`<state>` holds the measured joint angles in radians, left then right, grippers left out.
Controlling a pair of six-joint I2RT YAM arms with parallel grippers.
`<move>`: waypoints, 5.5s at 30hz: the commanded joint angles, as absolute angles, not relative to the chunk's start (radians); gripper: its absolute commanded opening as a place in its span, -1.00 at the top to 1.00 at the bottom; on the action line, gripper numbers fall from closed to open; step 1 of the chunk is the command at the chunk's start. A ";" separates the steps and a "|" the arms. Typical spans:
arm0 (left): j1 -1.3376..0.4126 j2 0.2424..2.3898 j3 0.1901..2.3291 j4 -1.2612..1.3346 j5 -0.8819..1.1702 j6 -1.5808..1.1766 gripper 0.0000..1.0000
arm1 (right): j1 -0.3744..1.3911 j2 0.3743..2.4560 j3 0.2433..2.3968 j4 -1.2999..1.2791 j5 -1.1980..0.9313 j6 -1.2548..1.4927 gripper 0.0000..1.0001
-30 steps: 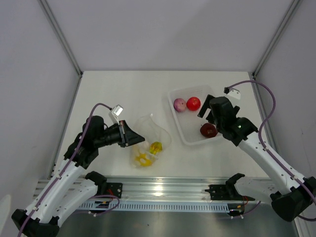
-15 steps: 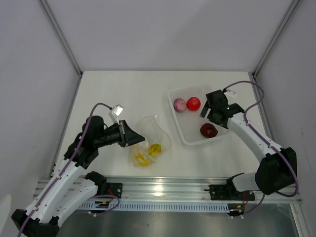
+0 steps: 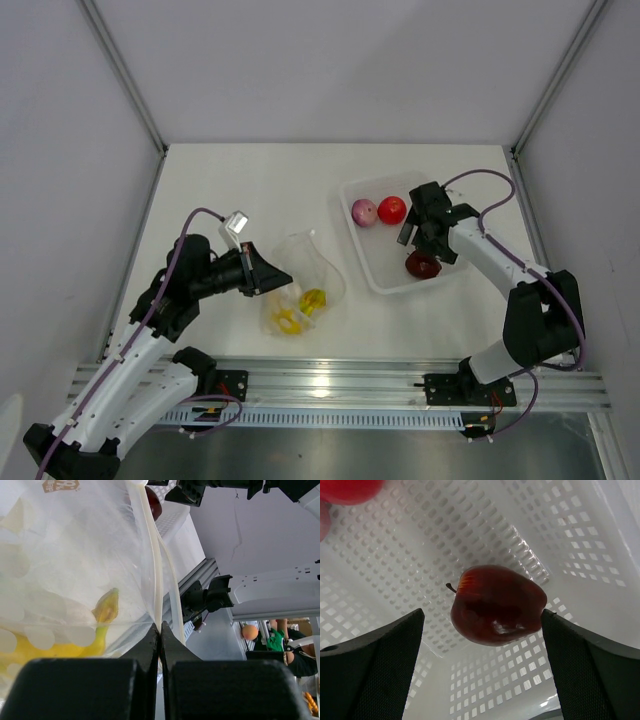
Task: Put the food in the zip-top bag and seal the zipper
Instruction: Pick up the fake fruit from the bin, then place the fake fruit in the zipper food storage bag, then pick up the fake fruit from the bin.
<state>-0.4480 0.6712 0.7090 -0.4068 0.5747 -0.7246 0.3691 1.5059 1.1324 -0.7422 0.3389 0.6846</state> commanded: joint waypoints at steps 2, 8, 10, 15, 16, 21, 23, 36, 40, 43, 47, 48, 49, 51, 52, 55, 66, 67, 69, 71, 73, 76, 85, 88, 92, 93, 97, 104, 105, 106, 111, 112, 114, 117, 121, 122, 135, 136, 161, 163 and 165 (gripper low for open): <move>-0.440 0.667 0.732 -0.400 0.545 -0.710 0.99 | 0.364 1.529 1.131 -0.749 0.304 0.712 -0.99; -0.440 0.670 0.741 -0.413 0.538 -0.712 0.99 | 0.364 1.546 1.092 -0.721 0.281 0.715 -0.99; -0.440 0.670 0.742 -0.416 0.537 -0.712 0.99 | 0.364 1.552 1.083 -0.713 0.275 0.716 -0.99; -0.440 0.669 0.747 -0.414 0.545 -0.716 0.99 | 0.364 1.585 1.074 -0.695 0.276 0.712 -0.99; -0.440 0.669 0.747 -0.416 0.543 -0.716 0.99 | 0.364 1.591 1.072 -0.693 0.275 0.713 -0.99; -0.442 0.673 0.761 -0.422 0.548 -0.713 0.99 | 0.362 1.631 1.060 -0.658 0.262 0.712 -0.96; -0.440 0.673 0.762 -0.422 0.548 -0.713 0.99 | 0.362 1.632 1.055 -0.644 0.261 0.707 -0.91; -0.440 0.670 0.730 -0.416 0.545 -0.715 0.99 | 0.364 1.531 0.999 -0.587 0.242 0.644 0.44; -0.440 0.669 0.719 -0.420 0.546 -0.721 0.99 | 0.362 1.427 1.012 -0.617 0.206 0.617 0.68; -0.440 0.670 0.716 -0.426 0.545 -0.721 0.99 | 0.376 1.307 1.015 -0.614 0.158 0.589 0.75; -0.440 0.660 0.701 -0.434 0.538 -0.724 0.99 | 0.425 1.174 1.029 -0.615 0.051 0.555 0.84; -0.440 0.654 0.695 -0.434 0.537 -0.729 0.99 | 0.461 1.131 1.043 -0.617 0.035 0.546 0.84; -0.440 0.649 0.692 -0.434 0.532 -0.730 0.99 | 0.485 1.111 1.052 -0.621 0.032 0.529 0.84; -0.440 0.640 0.683 -0.428 0.532 -0.741 0.99 | 0.540 1.050 1.068 -0.626 0.055 0.522 0.82; -0.440 0.637 0.681 -0.426 0.535 -0.744 0.99 | 0.608 1.028 1.077 -0.611 0.064 0.519 0.82; -0.440 0.626 0.678 -0.426 0.538 -0.753 0.99 | 0.745 0.959 1.083 -0.553 0.084 0.534 0.77; -0.440 0.617 0.667 -0.434 0.544 -0.759 0.99 | 1.095 1.061 1.140 -0.393 0.126 0.560 0.71; -0.440 0.617 0.666 -0.433 0.548 -0.759 0.99 | 1.110 1.080 1.147 -0.391 0.142 0.558 0.70; -0.440 0.618 0.664 -0.431 0.551 -0.759 0.99 | 1.135 1.130 1.163 -0.377 0.163 0.560 0.69; -0.440 0.620 0.667 -0.433 0.555 -0.758 0.99 | 1.140 1.161 1.167 -0.364 0.156 0.572 0.67; -0.440 0.624 0.672 -0.433 0.560 -0.756 0.99 | 1.141 1.203 1.180 -0.354 0.150 0.578 0.60; -0.442 0.632 0.681 -0.440 0.564 -0.744 0.99 | 1.141 1.246 1.193 -0.367 0.170 0.584 0.52; -0.442 0.624 0.692 -0.440 0.577 -0.749 0.99 | 1.134 1.334 1.219 -0.364 0.193 0.566 0.16; -0.440 0.624 0.699 -0.442 0.586 -0.749 0.99 | 1.120 1.374 1.255 -0.371 0.181 0.554 0.10; -0.440 0.620 0.712 -0.451 0.589 -0.749 0.99 | 1.106 1.446 1.310 -0.411 0.214 0.531 -0.15; -0.440 0.618 0.713 -0.454 0.589 -0.749 0.99 | 1.104 1.450 1.319 -0.413 0.224 0.529 -0.38; -0.440 0.607 0.715 -0.451 0.589 -0.759 0.99 | 1.086 1.457 1.316 -0.402 0.224 0.514 -0.73; -0.440 0.623 0.735 -0.465 0.589 -0.752 0.99 | 1.078 1.433 1.298 -0.391 0.218 0.505 -0.99; -0.442 0.621 0.735 -0.463 0.589 -0.752 0.99 | 1.077 1.428 1.299 -0.396 0.221 0.503 -0.99; -0.440 0.620 0.733 -0.462 0.588 -0.753 0.99 | 1.077 1.419 1.301 -0.399 0.222 0.502 -0.99; -0.440 0.611 0.727 -0.469 0.575 -0.752 0.99 | 1.075 1.378 1.302 -0.442 0.253 0.525 -0.99; -0.440 0.609 0.724 -0.463 0.575 -0.753 0.99 | 1.074 1.370 1.301 -0.454 0.261 0.531 -0.99; -0.440 0.618 0.732 -0.462 0.580 -0.755 0.99 | 1.072 1.350 1.301 -0.495 0.279 0.544 -0.98; -0.440 0.630 0.735 -0.457 0.584 -0.752 0.99 | 1.065 1.301 1.278 -0.506 0.324 0.548 -0.97; -0.440 0.630 0.738 -0.462 0.584 -0.747 0.99 | 1.000 1.238 1.249 -0.525 0.356 0.563 -0.96; -0.440 0.629 0.735 -0.463 0.586 -0.746 0.99 | 0.980 1.226 1.246 -0.528 0.356 0.564 -0.96; -0.440 0.615 0.716 -0.468 0.606 -0.718 0.99 | 0.566 1.255 1.189 -0.473 0.400 0.644 -0.94; -0.440 0.618 0.715 -0.472 0.606 -0.712 0.99 | 0.549 1.270 1.187 -0.460 0.405 0.650 -0.94; -0.442 0.738 0.765 -0.330 0.546 -0.606 0.99 | 0.328 1.999 1.465 -0.184 0.330 0.667 -0.90; -0.440 0.747 0.770 -0.322 0.548 -0.607 0.99 | 0.324 2.023 1.476 -0.195 0.316 0.673 -0.89; -0.440 0.755 0.770 -0.305 0.554 -0.614 0.99 | 0.325 2.031 1.473 -0.202 0.308 0.675 -0.89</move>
